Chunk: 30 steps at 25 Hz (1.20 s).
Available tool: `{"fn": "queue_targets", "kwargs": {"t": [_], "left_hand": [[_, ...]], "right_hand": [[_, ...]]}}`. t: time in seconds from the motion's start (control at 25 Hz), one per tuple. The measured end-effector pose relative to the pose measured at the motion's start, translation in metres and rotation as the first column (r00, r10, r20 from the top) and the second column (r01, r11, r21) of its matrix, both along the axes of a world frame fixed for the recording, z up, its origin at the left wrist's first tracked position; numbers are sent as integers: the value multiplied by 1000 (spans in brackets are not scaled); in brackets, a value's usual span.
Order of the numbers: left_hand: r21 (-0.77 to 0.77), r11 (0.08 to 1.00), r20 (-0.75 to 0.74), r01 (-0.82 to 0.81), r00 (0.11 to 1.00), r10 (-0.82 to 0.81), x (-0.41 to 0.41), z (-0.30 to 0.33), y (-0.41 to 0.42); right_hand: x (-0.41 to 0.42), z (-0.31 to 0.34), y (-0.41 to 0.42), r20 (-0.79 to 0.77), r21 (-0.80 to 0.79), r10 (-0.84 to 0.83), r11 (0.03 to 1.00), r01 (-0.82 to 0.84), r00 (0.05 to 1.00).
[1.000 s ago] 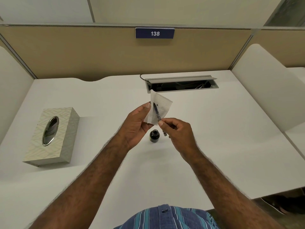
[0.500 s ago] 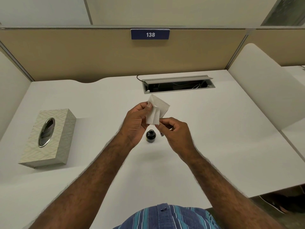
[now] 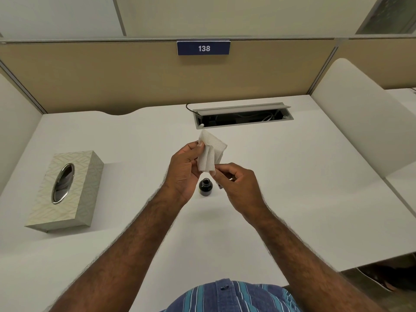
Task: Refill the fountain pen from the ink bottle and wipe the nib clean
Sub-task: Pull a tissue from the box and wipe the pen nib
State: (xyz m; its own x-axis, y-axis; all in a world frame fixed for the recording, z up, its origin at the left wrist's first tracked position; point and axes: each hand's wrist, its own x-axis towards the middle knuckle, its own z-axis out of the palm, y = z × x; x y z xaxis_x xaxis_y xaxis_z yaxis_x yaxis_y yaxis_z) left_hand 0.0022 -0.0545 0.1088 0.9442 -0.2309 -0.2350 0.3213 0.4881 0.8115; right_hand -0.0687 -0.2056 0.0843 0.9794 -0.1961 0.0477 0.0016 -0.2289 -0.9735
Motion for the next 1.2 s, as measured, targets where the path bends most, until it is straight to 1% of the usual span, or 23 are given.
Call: {"fn": "queue_targets", "kwargs": {"t": [0.16,0.36,0.56,0.64,0.84,1.08,1.2], "left_hand": [[6,1000,-21,8,1000,-8,1,-4,0],[29,998,-30,-47,998,48,13,-2,7],[134,981,-66,-142,986,152,24,-9,13],[154,976,-71,-155,983,167,25,-13,15],[194,975,-73,-108,990,124,21,-21,16],[252,967,-97,47,995,-23,21,-19,17],[288,954,-82,80,995,-59,20,-16,16]], "right_hand": [[0,-1,0,-3,3,-7,1000,7,1000],[-5,-4,-5,-30,9,-3,1000,3,1000],[-10,-5,-9,-57,59,-28,998,31,998],[-10,-4,-11,-57,74,-39,996,43,998],[-7,-1,-14,-59,81,-53,995,57,997],[-5,-2,-17,-76,63,-44,997,49,996],[-4,-2,-19,-90,31,-43,998,46,995]]}}
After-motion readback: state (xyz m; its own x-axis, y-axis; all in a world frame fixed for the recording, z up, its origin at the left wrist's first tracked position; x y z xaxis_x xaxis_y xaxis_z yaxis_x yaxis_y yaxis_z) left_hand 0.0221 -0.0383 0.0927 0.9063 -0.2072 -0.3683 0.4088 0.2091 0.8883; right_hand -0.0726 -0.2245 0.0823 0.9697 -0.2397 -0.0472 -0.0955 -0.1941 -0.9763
